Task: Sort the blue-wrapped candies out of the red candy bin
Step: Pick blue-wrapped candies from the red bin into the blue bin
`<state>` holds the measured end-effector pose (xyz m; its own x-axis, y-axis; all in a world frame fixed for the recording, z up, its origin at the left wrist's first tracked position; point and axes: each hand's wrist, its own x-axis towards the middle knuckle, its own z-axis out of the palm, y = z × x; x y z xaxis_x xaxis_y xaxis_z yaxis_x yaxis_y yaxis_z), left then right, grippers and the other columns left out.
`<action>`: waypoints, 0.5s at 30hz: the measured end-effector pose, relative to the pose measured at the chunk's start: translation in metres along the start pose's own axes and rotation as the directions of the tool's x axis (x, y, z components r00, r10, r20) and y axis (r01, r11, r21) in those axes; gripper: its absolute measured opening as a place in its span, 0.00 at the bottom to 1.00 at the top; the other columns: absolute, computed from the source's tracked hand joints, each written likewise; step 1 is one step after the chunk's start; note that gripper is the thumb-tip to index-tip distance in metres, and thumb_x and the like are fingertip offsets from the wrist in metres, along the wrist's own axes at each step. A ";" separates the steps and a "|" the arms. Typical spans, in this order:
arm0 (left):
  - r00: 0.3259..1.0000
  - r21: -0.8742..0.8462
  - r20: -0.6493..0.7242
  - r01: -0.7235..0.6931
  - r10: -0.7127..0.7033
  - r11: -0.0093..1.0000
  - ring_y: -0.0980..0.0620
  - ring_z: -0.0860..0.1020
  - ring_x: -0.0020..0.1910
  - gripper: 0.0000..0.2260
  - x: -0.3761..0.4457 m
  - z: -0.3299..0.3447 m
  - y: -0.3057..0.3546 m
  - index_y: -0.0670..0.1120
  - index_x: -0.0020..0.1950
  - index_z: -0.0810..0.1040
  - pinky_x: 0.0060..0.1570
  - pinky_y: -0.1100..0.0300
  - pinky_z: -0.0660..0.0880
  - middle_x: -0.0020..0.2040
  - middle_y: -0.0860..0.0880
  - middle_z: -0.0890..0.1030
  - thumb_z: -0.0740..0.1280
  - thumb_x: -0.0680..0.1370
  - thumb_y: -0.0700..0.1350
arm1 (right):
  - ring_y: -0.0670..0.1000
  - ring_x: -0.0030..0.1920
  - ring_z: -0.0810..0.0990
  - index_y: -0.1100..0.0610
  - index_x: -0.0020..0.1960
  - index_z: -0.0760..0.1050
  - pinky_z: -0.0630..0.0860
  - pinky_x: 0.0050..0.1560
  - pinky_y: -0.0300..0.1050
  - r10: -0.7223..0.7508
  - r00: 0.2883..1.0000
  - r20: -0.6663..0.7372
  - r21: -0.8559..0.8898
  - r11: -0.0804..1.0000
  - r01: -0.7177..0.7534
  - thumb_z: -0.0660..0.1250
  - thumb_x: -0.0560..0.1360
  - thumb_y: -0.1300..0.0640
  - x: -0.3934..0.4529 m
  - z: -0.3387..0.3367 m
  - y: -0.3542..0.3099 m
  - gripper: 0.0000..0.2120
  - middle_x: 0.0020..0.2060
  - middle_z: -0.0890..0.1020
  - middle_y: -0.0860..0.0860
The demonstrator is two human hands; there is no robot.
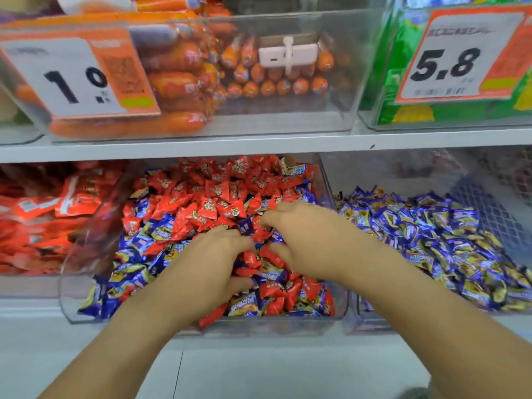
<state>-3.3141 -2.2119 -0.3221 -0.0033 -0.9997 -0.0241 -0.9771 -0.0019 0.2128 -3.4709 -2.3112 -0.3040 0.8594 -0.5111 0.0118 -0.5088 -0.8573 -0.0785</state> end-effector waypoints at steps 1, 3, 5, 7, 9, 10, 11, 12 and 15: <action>1.000 -0.040 -0.021 0.001 -0.002 0.999 0.55 0.70 0.56 0.16 -0.003 0.000 -0.003 0.54 0.58 0.77 0.57 0.60 0.68 0.53 0.56 0.77 0.73 0.73 0.55 | 0.56 0.58 0.76 0.52 0.67 0.69 0.77 0.54 0.54 0.020 0.999 0.034 -0.011 1.000 -0.020 0.64 0.78 0.49 0.005 0.002 0.002 0.19 0.58 0.76 0.52; 0.998 -0.095 -0.055 0.011 -0.017 0.995 0.59 0.70 0.56 0.15 -0.009 -0.002 -0.008 0.56 0.58 0.77 0.56 0.65 0.66 0.53 0.59 0.76 0.74 0.73 0.53 | 0.57 0.55 0.77 0.52 0.67 0.69 0.78 0.52 0.56 0.064 0.994 0.091 -0.044 0.997 -0.060 0.67 0.76 0.50 0.010 0.004 0.002 0.20 0.54 0.77 0.53; 0.998 -0.112 -0.057 0.031 -0.038 0.993 0.60 0.70 0.56 0.17 -0.011 -0.005 -0.010 0.58 0.59 0.76 0.56 0.65 0.67 0.54 0.61 0.75 0.75 0.72 0.54 | 0.58 0.51 0.78 0.52 0.66 0.69 0.79 0.48 0.54 0.083 0.991 0.101 -0.051 0.996 -0.079 0.69 0.74 0.55 0.013 0.006 0.002 0.21 0.49 0.77 0.52; 0.998 -0.111 -0.018 0.057 -0.059 0.992 0.61 0.71 0.56 0.22 -0.012 -0.010 -0.012 0.59 0.60 0.75 0.56 0.66 0.68 0.55 0.63 0.75 0.76 0.68 0.59 | 0.58 0.47 0.79 0.51 0.64 0.70 0.79 0.45 0.53 0.104 0.986 0.128 -0.016 0.995 -0.103 0.70 0.72 0.58 0.016 0.007 0.004 0.22 0.45 0.77 0.52; 0.997 -0.167 0.016 0.080 -0.079 0.983 0.63 0.73 0.54 0.25 -0.011 -0.014 -0.012 0.59 0.59 0.77 0.53 0.69 0.69 0.54 0.63 0.76 0.76 0.64 0.64 | 0.57 0.47 0.79 0.50 0.59 0.73 0.80 0.45 0.53 0.126 0.981 0.149 0.045 0.990 -0.134 0.69 0.71 0.61 0.018 0.007 0.008 0.18 0.45 0.78 0.50; 0.996 -0.210 0.021 0.089 -0.087 0.974 0.64 0.73 0.53 0.26 -0.011 -0.016 -0.012 0.59 0.57 0.78 0.52 0.70 0.70 0.53 0.63 0.77 0.74 0.63 0.66 | 0.56 0.47 0.79 0.50 0.57 0.74 0.80 0.47 0.53 0.132 0.979 0.154 0.081 0.986 -0.146 0.69 0.71 0.61 0.018 0.006 0.009 0.15 0.47 0.79 0.50; 0.995 -0.244 0.018 0.097 -0.095 0.965 0.66 0.74 0.52 0.26 -0.011 -0.018 -0.012 0.59 0.57 0.78 0.51 0.71 0.71 0.52 0.63 0.78 0.71 0.63 0.69 | 0.55 0.50 0.78 0.50 0.56 0.75 0.79 0.50 0.52 0.132 0.979 0.158 0.106 0.983 -0.150 0.69 0.73 0.59 0.017 0.004 0.010 0.13 0.49 0.79 0.50; 0.995 -0.259 0.012 0.099 -0.099 0.961 0.67 0.74 0.51 0.27 -0.010 -0.019 -0.012 0.59 0.58 0.78 0.51 0.71 0.72 0.52 0.64 0.78 0.68 0.63 0.71 | 0.54 0.53 0.77 0.49 0.58 0.75 0.77 0.53 0.51 0.119 0.980 0.158 0.118 0.983 -0.138 0.69 0.74 0.54 0.017 0.004 0.010 0.13 0.52 0.79 0.50; 0.996 -0.197 0.003 0.090 -0.092 0.976 0.68 0.73 0.51 0.20 -0.008 -0.017 -0.012 0.59 0.61 0.78 0.54 0.69 0.72 0.52 0.65 0.78 0.69 0.71 0.63 | 0.56 0.55 0.76 0.46 0.61 0.73 0.75 0.55 0.52 0.097 0.983 0.158 0.090 0.990 -0.112 0.71 0.71 0.38 0.015 0.004 0.007 0.22 0.52 0.78 0.49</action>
<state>-3.2990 -2.2045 -0.3074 0.0857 -0.9952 -0.0463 -0.9122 -0.0970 0.3981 -3.4616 -2.3241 -0.3088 0.8031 -0.5759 -0.1531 -0.5954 -0.7854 -0.1691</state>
